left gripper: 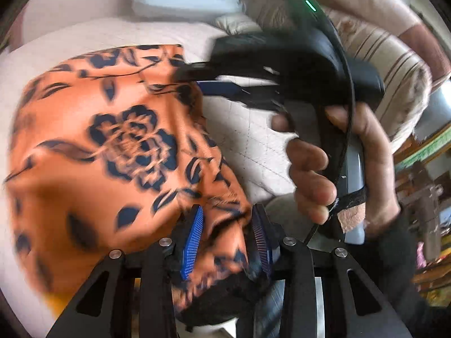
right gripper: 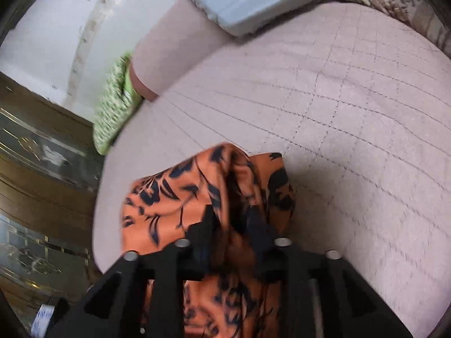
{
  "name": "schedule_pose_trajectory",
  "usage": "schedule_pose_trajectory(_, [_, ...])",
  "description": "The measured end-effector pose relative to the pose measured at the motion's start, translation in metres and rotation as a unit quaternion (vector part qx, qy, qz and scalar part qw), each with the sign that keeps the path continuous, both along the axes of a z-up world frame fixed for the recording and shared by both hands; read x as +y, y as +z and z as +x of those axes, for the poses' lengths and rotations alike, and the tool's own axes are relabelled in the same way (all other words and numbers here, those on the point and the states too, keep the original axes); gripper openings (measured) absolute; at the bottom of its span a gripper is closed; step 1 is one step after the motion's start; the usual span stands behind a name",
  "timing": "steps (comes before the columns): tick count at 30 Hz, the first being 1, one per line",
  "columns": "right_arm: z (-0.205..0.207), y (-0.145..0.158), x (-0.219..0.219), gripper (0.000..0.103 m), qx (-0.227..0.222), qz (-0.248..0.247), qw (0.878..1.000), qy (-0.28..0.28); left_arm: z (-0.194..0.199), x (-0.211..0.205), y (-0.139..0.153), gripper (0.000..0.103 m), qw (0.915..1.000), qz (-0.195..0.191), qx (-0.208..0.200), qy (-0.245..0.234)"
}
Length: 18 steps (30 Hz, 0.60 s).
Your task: Fold small clothes
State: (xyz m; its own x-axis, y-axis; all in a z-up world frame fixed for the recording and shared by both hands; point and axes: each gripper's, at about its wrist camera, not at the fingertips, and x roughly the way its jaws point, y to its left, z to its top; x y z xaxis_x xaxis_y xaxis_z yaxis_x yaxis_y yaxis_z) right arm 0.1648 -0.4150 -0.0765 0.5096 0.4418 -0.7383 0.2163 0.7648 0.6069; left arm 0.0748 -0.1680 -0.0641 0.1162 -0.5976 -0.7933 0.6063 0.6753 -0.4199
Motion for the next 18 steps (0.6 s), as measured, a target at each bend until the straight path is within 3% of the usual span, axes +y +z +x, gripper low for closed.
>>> schedule_pose_trajectory(1, [-0.007, 0.006, 0.001, 0.045, -0.007, -0.003, 1.0, -0.009, -0.003, 0.012, 0.006, 0.035, 0.9999, -0.012, 0.004, 0.004])
schedule_pose_trajectory(3, [-0.029, 0.019, 0.005, 0.047, -0.012, -0.001, 1.0, -0.018, -0.009, 0.038, 0.018, 0.038, 0.9989, -0.045, 0.005, 0.007])
schedule_pose_trajectory(6, [-0.064, 0.037, 0.018, 0.047, -0.024, -0.011, 1.0, -0.008, -0.002, 0.081, 0.025, 0.041, 0.9965, -0.029, -0.032, 0.071])
schedule_pose_trajectory(8, [-0.072, 0.043, 0.034, 0.047, -0.017, -0.023, 0.999, 0.016, 0.01, 0.103, 0.02, 0.041, 0.9923, -0.017, -0.03, 0.119])
schedule_pose_trajectory(10, [-0.08, 0.04, 0.049, 0.045, 0.007, -0.067, 0.997, 0.044, 0.023, 0.113, 0.006, 0.04, 0.9878, 0.001, -0.018, 0.155])
schedule_pose_trajectory(12, [-0.077, 0.024, 0.067, 0.04, 0.055, -0.119, 0.99, 0.054, 0.033, 0.121, -0.004, 0.04, 0.9836, 0.002, 0.0, 0.18])
schedule_pose_trajectory(14, [-0.086, 0.01, 0.069, 0.014, 0.086, -0.175, 0.979, 0.059, 0.039, 0.124, -0.015, 0.04, 0.9808, -0.001, 0.018, 0.194])
schedule_pose_trajectory(15, [-0.091, 0.006, 0.068, 0.013, 0.098, -0.193, 0.975, 0.048, 0.037, 0.125, -0.018, 0.042, 0.9805, -0.008, 0.024, 0.195])
schedule_pose_trajectory(18, [-0.105, 0.007, 0.063, 0.006, 0.098, -0.175, 0.979, 0.032, 0.036, 0.118, -0.025, 0.047, 0.9836, 0.011, 0.009, 0.18])
